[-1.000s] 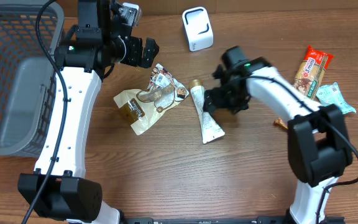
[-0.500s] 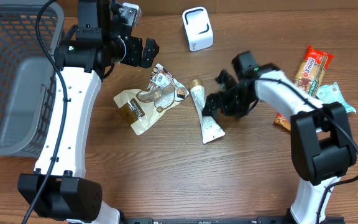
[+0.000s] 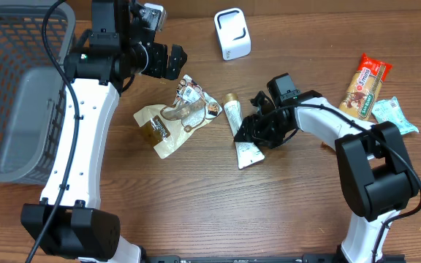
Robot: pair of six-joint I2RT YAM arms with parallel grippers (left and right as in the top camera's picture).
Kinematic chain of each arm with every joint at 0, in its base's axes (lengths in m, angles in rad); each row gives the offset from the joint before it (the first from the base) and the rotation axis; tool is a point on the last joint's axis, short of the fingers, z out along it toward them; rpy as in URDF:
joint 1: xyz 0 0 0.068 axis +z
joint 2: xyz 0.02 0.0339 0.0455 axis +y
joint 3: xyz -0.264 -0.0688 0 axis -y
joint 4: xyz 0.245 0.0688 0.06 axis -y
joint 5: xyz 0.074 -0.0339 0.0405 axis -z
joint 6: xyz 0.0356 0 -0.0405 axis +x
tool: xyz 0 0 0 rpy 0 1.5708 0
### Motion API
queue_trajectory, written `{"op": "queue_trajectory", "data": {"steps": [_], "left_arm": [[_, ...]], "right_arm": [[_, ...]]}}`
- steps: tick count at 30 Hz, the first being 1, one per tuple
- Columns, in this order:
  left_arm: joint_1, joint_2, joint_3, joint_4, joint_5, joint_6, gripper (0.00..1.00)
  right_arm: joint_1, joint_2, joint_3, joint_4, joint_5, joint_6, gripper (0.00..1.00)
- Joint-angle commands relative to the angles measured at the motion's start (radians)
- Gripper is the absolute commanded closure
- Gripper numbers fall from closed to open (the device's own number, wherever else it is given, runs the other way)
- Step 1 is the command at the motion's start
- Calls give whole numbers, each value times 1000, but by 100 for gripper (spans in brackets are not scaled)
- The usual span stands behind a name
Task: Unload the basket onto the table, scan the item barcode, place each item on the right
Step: 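Lift the shampoo tube up to the white scanner with the right gripper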
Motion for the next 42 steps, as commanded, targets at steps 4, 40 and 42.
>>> {"op": "queue_trajectory", "data": {"steps": [4,40,42], "left_arm": [[-8,-15,9,4,2,19,0],[-7,-15,9,4,2,19,0],[-8,-15,9,4,2,19,0]], "right_arm": [[6,13,-30,10,43,53,94],[-122,-614,163,-146,-287,-143,96],[-122,-625,163,-149,-287,-143,96]]}}
